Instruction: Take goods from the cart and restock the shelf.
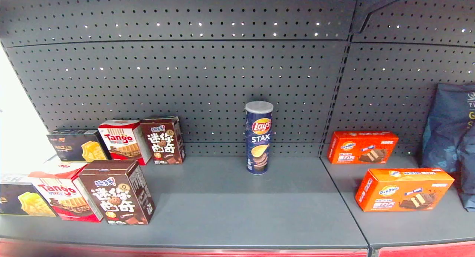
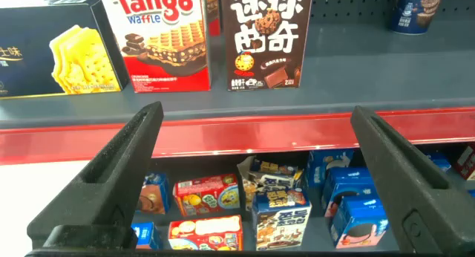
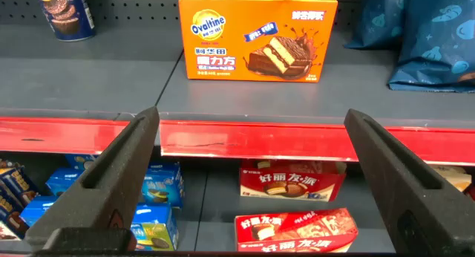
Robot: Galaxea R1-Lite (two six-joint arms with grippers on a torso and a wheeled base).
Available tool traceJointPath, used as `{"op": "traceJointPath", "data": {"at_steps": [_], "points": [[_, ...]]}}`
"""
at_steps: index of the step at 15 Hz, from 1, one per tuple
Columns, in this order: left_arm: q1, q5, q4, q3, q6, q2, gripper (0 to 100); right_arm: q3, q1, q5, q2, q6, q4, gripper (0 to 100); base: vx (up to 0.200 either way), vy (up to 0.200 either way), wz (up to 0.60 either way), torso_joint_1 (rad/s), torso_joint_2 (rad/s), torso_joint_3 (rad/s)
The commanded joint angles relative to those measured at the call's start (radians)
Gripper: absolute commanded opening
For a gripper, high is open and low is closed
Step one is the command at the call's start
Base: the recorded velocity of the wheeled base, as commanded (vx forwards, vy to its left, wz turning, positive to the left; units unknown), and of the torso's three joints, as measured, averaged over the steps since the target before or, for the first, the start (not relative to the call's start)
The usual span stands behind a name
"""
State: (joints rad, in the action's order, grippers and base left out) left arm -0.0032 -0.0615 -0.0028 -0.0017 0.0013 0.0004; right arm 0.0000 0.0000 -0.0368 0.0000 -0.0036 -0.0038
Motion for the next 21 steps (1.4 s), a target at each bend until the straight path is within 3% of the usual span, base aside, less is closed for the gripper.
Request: {"op": "traceJointPath", "data": {"at_steps": [1, 11, 21], "points": [[0.000, 0.000, 0.000, 0.000, 0.000, 0.000, 100, 0.000, 0.000, 0.000, 0.000, -0.001, -0.001, 100, 0.000, 0.000, 0.00, 0.000, 0.00, 0.000], [0.000, 0.000, 0.000, 0.000, 0.000, 0.000, 100, 0.000, 0.000, 0.000, 0.000, 0.001, -0.001, 100, 0.000, 0.000, 0.00, 0.000, 0.00, 0.000], [0.000, 0.000, 0.000, 0.000, 0.000, 0.000, 100, 0.000, 0.000, 0.000, 0.000, 0.001, -0.001, 100, 0.000, 0.000, 0.60, 0.005, 0.00, 0.001]]}}
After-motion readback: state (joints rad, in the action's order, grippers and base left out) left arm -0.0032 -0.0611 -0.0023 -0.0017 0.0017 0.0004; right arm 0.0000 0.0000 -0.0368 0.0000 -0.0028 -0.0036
